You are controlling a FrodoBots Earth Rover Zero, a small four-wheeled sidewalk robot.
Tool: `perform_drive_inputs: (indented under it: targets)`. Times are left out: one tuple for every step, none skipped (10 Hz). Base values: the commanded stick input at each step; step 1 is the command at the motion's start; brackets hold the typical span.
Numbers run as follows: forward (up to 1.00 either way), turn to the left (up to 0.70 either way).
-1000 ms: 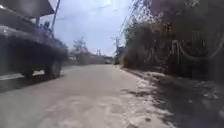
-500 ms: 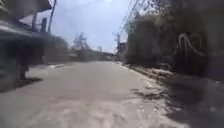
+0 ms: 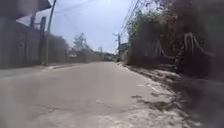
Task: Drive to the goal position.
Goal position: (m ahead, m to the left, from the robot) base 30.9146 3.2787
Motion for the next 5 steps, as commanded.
perform_drive_inputs:
  targets:
    - [0.7,0.0]
    - [0.7,0.0]
    - [0.7,0.0]
    - [0.7,0.0]
    - [0.7,0.0]
